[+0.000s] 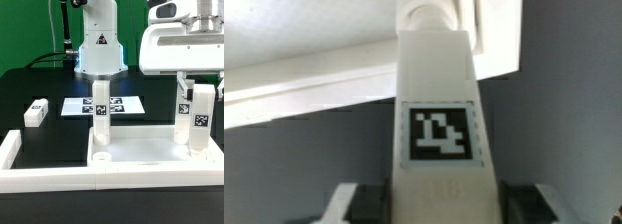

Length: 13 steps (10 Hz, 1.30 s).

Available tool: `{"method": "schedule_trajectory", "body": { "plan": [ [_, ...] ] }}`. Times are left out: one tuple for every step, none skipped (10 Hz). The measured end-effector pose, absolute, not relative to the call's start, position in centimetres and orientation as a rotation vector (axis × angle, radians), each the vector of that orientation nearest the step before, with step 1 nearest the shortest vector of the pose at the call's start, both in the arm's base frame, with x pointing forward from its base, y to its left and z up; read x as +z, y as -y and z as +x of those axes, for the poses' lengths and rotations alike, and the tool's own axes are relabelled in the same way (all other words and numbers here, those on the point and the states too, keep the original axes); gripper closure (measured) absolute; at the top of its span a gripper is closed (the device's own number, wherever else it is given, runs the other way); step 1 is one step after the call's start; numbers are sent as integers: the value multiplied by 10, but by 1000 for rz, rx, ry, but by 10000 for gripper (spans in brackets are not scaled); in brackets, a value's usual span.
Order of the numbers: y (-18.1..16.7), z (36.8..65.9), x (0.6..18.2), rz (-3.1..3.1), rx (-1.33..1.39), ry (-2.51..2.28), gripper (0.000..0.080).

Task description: Assemble desk

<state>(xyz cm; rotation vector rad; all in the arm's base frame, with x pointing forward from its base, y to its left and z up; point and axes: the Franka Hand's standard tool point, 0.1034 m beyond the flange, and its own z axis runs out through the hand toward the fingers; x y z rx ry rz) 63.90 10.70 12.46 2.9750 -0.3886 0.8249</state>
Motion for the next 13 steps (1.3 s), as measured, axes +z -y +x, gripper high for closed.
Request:
{"method": "schedule_trajectory", "body": {
  "plan": [
    [-106, 639, 124, 2974, 822, 387, 510],
    [-106, 638, 122, 2973, 819, 382, 510],
    [-109, 637, 119, 2975, 817, 377, 510],
    [-112, 635, 115, 2976, 813, 374, 510],
    [-112, 635, 113, 2975, 814, 383, 510],
    [-111, 635, 113, 2975, 816, 383, 509],
    [-111, 635, 113, 2975, 815, 383, 509],
    [-111, 635, 113, 2975, 813, 384, 509],
    [-111, 635, 113, 2976, 811, 385, 509],
    [-111, 635, 112, 2975, 810, 382, 434],
    [-111, 635, 112, 2975, 810, 381, 434],
    [-111, 635, 112, 2975, 810, 379, 255],
    [-111, 635, 112, 2975, 809, 378, 255]
  ]
}}
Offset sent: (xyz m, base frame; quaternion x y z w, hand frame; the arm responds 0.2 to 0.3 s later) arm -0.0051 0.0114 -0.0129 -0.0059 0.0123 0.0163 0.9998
